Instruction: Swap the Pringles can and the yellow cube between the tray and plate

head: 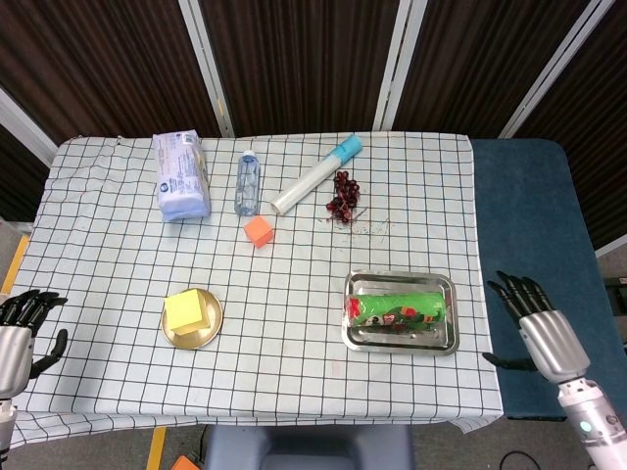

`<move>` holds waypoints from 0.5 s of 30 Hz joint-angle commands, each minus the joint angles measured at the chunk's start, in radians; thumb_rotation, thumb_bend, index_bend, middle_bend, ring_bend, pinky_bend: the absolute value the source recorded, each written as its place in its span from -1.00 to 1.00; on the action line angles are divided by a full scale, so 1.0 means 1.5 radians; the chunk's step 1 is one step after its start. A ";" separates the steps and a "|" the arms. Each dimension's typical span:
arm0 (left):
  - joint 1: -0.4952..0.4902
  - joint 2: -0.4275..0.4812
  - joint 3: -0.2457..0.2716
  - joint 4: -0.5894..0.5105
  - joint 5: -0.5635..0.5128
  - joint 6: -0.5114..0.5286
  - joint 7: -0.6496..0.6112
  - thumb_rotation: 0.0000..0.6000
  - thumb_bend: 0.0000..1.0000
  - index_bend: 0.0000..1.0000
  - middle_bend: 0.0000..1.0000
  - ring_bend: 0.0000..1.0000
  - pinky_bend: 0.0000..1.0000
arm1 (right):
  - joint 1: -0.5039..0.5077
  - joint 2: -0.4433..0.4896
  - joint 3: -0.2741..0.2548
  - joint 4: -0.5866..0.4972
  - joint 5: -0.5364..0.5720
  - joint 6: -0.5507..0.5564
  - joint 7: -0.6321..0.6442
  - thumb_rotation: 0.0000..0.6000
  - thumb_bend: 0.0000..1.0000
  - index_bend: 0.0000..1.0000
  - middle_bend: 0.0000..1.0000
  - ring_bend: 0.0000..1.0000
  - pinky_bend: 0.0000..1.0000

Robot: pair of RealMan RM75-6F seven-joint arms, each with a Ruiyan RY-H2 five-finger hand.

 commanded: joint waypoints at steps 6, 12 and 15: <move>0.006 0.011 -0.008 -0.012 -0.020 -0.003 -0.003 1.00 -0.10 -0.41 -0.46 -0.63 -0.56 | 0.130 -0.059 0.053 0.007 0.061 -0.162 -0.049 1.00 -0.91 -0.92 -1.00 -1.00 -1.00; 0.009 0.018 -0.009 -0.021 -0.029 -0.010 0.001 1.00 -0.10 -0.41 -0.46 -0.64 -0.56 | 0.190 -0.087 0.060 0.014 0.098 -0.251 -0.054 1.00 -0.91 -0.83 -0.94 -1.00 -1.00; 0.009 0.020 -0.010 -0.024 -0.033 -0.014 0.004 1.00 -0.10 -0.41 -0.46 -0.63 -0.56 | 0.207 -0.097 0.060 0.016 0.110 -0.273 -0.071 1.00 -0.91 -0.79 -0.90 -0.98 -1.00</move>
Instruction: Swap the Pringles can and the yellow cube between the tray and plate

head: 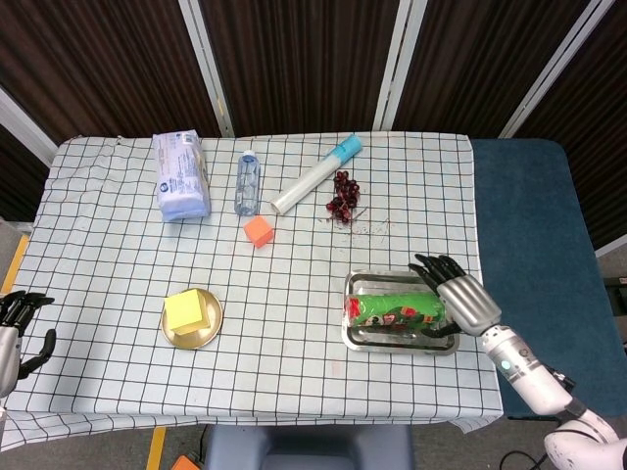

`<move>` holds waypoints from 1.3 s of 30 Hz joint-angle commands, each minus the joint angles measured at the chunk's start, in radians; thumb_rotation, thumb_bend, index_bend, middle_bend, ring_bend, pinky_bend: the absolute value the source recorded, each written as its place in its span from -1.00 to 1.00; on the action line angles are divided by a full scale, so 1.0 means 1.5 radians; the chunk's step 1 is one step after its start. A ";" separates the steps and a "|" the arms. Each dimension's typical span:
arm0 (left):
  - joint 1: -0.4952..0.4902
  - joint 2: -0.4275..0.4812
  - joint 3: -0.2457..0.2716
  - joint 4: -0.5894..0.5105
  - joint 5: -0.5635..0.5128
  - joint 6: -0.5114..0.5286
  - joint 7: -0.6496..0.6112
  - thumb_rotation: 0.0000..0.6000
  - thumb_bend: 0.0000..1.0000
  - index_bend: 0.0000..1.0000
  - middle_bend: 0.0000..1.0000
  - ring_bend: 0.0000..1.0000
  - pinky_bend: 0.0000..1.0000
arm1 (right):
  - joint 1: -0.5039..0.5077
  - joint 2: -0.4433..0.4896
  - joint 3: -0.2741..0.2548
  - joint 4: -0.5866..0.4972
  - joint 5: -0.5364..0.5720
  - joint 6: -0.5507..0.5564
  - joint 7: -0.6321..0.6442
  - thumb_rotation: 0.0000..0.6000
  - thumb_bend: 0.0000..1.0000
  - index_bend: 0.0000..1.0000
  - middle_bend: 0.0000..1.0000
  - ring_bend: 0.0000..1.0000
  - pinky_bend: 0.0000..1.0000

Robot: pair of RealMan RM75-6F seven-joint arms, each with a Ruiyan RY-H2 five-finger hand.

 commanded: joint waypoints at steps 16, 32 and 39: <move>0.012 0.018 -0.017 -0.015 -0.037 -0.004 -0.022 1.00 -0.11 -0.40 -0.46 -0.64 -0.56 | 0.116 -0.104 0.021 0.060 0.175 -0.153 -0.118 1.00 -0.91 -0.48 -0.62 -0.74 -0.97; 0.013 0.021 -0.017 -0.016 -0.036 -0.013 -0.029 1.00 -0.10 -0.40 -0.46 -0.63 -0.56 | 0.122 -0.212 0.043 0.144 0.158 -0.005 -0.165 1.00 -0.88 0.79 0.33 0.39 0.31; 0.010 0.023 -0.014 -0.023 -0.045 -0.031 -0.006 1.00 -0.10 -0.40 -0.46 -0.64 -0.56 | 0.182 -0.268 0.083 0.164 0.136 0.000 -0.185 1.00 -0.88 0.81 0.34 0.41 0.35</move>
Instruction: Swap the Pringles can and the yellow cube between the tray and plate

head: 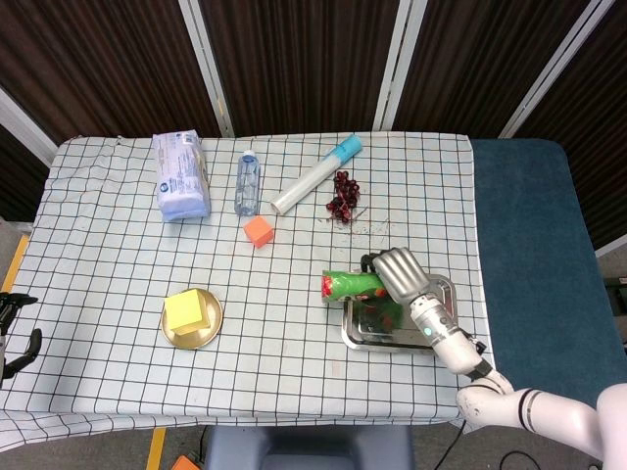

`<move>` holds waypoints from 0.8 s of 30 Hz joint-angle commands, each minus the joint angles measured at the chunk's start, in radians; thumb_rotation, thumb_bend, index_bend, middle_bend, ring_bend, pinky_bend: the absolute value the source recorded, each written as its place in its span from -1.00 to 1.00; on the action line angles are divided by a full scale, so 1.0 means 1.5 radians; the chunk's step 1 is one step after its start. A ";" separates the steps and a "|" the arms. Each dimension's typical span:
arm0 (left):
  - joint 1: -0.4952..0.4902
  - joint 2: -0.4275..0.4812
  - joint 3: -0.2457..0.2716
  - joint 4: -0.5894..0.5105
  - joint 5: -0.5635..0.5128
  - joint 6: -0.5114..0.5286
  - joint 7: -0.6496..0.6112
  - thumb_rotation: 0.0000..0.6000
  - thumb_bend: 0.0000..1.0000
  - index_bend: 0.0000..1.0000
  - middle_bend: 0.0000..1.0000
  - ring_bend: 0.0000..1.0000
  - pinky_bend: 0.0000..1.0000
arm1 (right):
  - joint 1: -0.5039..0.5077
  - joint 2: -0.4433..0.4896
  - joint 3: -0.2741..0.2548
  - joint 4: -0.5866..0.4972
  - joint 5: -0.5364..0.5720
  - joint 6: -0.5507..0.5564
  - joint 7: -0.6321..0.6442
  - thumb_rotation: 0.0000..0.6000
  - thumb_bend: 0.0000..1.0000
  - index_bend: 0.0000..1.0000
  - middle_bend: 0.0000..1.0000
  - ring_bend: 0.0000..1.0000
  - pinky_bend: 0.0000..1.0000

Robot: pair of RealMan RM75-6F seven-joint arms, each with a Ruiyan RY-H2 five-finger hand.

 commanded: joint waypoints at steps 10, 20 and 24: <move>0.004 0.003 -0.006 -0.002 -0.018 -0.003 0.009 1.00 -0.10 -0.40 -0.46 -0.64 -0.56 | 0.175 -0.190 0.087 0.170 0.048 -0.091 -0.031 1.00 -0.88 0.81 0.34 0.41 0.35; 0.009 -0.007 -0.010 0.021 -0.013 0.020 0.047 1.00 -0.10 -0.36 -0.43 -0.64 -0.56 | 0.312 -0.365 0.116 0.461 0.022 -0.107 0.037 1.00 -0.88 0.81 0.34 0.41 0.35; 0.007 -0.005 -0.007 0.022 -0.008 0.017 0.043 1.00 -0.10 -0.36 -0.43 -0.64 -0.56 | 0.349 -0.411 0.116 0.566 0.014 -0.134 0.114 1.00 -0.88 0.64 0.27 0.18 0.24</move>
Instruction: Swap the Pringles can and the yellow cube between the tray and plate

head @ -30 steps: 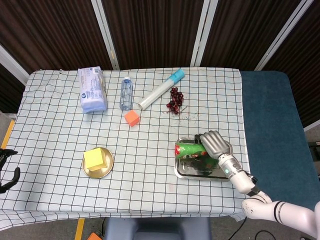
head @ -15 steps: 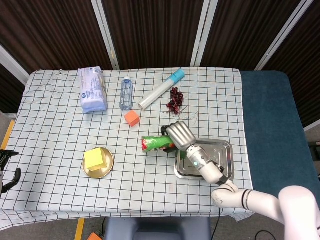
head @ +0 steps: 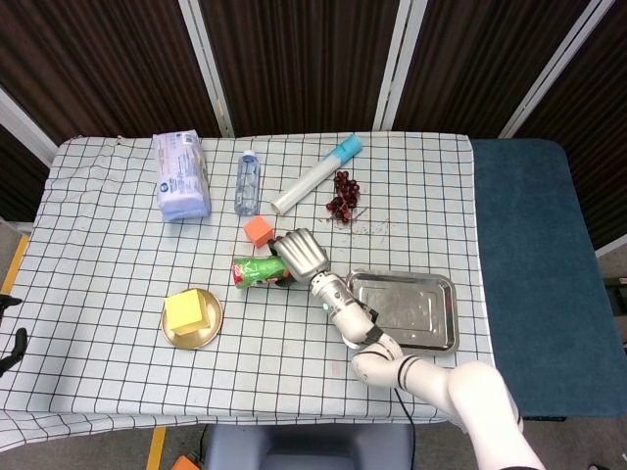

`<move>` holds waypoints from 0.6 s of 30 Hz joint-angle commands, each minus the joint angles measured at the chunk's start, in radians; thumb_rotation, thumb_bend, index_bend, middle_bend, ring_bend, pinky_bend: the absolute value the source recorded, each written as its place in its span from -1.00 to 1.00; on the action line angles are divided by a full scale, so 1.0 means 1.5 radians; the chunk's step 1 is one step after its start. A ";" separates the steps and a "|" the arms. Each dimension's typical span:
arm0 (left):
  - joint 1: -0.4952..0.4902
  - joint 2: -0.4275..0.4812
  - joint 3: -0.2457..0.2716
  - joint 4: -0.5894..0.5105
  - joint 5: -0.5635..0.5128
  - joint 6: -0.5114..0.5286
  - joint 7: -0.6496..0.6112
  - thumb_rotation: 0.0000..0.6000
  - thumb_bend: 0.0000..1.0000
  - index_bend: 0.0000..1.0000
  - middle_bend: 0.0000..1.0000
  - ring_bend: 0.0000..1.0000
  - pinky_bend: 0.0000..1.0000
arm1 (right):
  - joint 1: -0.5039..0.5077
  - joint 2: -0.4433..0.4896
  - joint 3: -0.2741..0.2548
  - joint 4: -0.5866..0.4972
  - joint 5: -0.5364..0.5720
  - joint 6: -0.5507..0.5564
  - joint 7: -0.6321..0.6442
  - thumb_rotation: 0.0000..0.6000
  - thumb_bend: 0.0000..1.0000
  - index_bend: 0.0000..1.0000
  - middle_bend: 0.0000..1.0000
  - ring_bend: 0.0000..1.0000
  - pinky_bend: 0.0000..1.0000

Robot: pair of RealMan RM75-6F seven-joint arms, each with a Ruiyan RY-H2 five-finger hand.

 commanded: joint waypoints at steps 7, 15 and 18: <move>-0.003 -0.002 0.008 0.005 0.017 -0.002 0.012 1.00 -0.10 -0.36 -0.43 -0.63 -0.56 | 0.075 -0.072 -0.023 0.166 -0.041 -0.090 0.197 1.00 -0.87 -0.32 -0.63 -0.81 -0.74; -0.002 -0.009 0.004 0.004 0.010 0.000 0.032 1.00 -0.10 -0.36 -0.43 -0.64 -0.55 | 0.025 0.004 -0.092 0.115 -0.108 -0.006 0.211 1.00 -0.88 -1.00 -1.00 -1.00 -1.00; -0.003 -0.010 0.005 0.000 0.011 -0.002 0.038 1.00 -0.10 -0.37 -0.43 -0.64 -0.55 | -0.035 0.093 -0.110 -0.022 -0.120 0.062 0.174 1.00 -0.88 -1.00 -1.00 -1.00 -1.00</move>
